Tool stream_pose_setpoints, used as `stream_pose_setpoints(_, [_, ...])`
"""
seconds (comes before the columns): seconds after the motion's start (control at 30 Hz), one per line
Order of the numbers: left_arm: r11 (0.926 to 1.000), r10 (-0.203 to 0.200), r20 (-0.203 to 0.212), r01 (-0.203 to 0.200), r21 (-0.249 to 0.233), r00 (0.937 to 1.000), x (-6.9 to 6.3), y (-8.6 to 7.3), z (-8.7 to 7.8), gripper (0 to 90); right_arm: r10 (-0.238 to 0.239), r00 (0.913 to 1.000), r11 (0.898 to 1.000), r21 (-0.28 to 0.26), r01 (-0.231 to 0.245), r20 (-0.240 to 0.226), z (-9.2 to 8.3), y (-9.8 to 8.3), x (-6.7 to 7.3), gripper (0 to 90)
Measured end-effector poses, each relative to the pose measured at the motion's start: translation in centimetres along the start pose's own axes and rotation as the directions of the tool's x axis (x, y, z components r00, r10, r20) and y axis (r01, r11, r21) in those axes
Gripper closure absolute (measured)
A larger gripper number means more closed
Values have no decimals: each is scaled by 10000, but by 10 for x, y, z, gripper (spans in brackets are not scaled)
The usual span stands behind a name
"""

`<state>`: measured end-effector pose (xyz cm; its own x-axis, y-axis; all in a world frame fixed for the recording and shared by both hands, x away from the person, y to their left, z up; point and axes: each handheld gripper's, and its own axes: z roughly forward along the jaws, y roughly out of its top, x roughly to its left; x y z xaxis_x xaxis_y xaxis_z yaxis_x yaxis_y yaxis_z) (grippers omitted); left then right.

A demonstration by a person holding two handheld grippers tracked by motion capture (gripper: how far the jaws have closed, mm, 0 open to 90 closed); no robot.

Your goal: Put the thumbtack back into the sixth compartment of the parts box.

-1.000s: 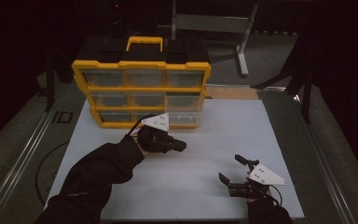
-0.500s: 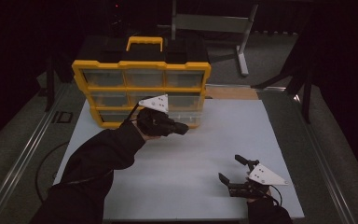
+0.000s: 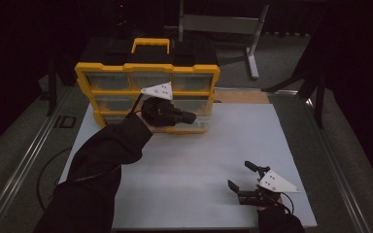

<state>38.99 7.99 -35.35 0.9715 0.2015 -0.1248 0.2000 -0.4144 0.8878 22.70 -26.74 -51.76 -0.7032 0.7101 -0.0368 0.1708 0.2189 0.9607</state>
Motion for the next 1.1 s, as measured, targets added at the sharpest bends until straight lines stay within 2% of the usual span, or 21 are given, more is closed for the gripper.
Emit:
stream_pose_setpoints(0.23, [9986, -347, -384, 331, -413, 9987, 14, 5, -1, 858, 32, 10000, 10000, 22, -32, 10, 0, 0, 0, 109])
stream_pose_setpoints(0.33, [9973, -528, -935, 476, -564, 9942, 22, 7, -3, 858, 24, 10000, 10000, 10, -24, -10, 0, 0, 0, 109])
stream_pose_setpoints(0.47, [9946, -882, -1129, 814, -640, 9897, 30, 7, 0, 858, 15, 10000, 10000, 1, -15, -16, 0, 0, 0, 109])
stream_pose_setpoints(0.53, [9930, -1081, -1345, 1004, -623, 9850, 33, 7, 1, 858, 16, 10000, 10000, 4, -16, -7, 0, 0, 0, 108])
stream_pose_setpoints(0.57, [9930, -1081, -1345, 1004, -623, 9850, 33, 7, 1, 858, 16, 10000, 10000, 4, -16, -7, 0, 0, 0, 108])
stream_pose_setpoints(0.6, [9924, -1165, -1467, 1091, -575, 9823, 35, 6, 3, 857, 52, 10000, 10000, 28, -52, -8, 0, 0, 0, 109])
stream_pose_setpoints(0.7, [9920, -1241, -1582, 1190, -413, 9796, 38, 7, 5, 856, 41, 10000, 10000, 25, -41, -14, 0, 0, 0, 109])
stream_pose_setpoints(0.87, [9922, -1242, -1699, 1233, -159, 9776, 39, 5, 9, 856, 52, 10000, 10000, 28, -52, -19, 0, -1, 0, 109])
stream_pose_setpoints(1.0, [9900, -1375, -1821, 1412, 75, 9736, 43, 3, 11, 856, 65, 10000, 10000, 25, -65, -28, 0, -1, 0, 109])
stream_pose_setpoints(1.1, [9892, -1321, -1982, 1418, 360, 9712, 43, 1, 13, 855, 97, 9999, 10000, 5, -97, -41, 1, -1, 0, 108])
